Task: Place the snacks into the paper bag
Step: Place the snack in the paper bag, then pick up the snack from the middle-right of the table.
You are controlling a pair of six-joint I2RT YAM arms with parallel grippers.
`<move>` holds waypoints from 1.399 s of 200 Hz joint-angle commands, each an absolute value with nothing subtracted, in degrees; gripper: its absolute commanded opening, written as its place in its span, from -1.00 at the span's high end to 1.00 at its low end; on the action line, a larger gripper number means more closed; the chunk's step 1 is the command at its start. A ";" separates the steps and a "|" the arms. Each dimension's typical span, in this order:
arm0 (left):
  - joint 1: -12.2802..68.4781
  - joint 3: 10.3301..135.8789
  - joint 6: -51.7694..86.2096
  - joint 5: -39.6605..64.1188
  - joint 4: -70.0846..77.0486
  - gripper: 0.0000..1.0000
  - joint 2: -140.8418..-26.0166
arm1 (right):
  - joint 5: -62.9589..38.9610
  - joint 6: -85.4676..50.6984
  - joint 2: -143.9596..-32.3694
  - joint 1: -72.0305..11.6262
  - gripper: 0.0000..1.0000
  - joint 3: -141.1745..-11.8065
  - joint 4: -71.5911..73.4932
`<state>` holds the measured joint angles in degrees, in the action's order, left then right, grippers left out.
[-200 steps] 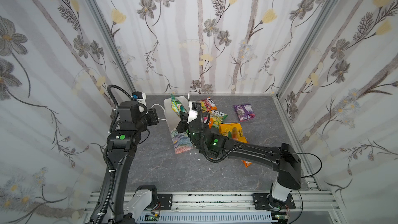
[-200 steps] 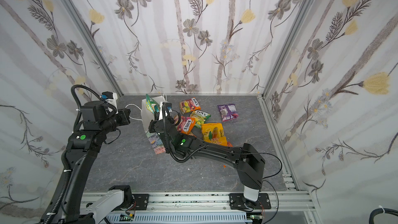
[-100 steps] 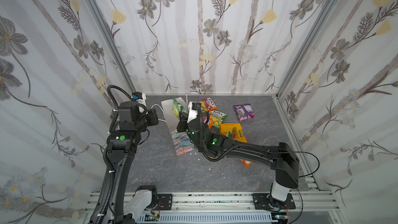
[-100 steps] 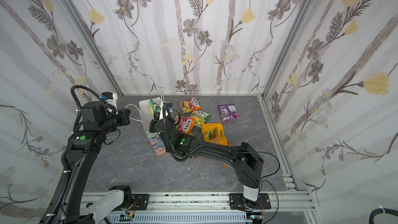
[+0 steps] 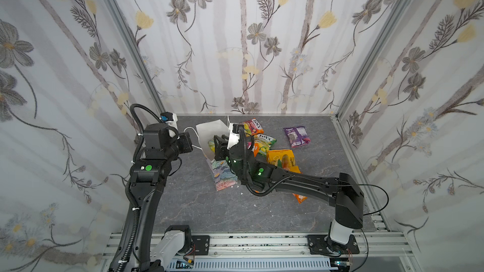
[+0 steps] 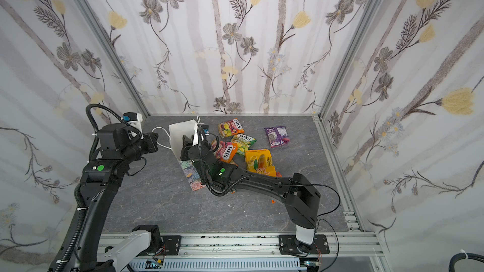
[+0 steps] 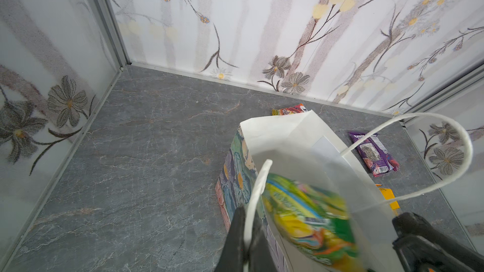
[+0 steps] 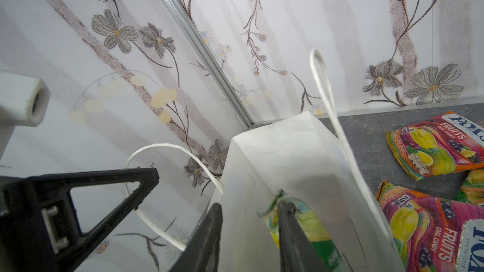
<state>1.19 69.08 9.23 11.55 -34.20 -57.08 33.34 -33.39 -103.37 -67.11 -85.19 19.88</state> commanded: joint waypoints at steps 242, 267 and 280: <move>1.36 69.15 9.09 10.81 -31.55 1.00 -57.89 | 31.73 -26.86 -67.53 -61.75 0.08 -59.60 10.26; 1.49 68.01 9.08 11.00 -30.34 1.00 -57.04 | 34.25 -32.46 -57.91 -58.74 0.07 -53.62 -1.65; 1.50 68.46 8.90 10.56 -31.28 1.00 -57.15 | 35.46 -34.22 -54.02 -57.83 0.04 -51.72 -8.18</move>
<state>1.45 68.34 9.23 10.76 -32.80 -57.25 32.51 -27.75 -59.68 -59.07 -54.57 6.44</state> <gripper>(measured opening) 0.050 0.467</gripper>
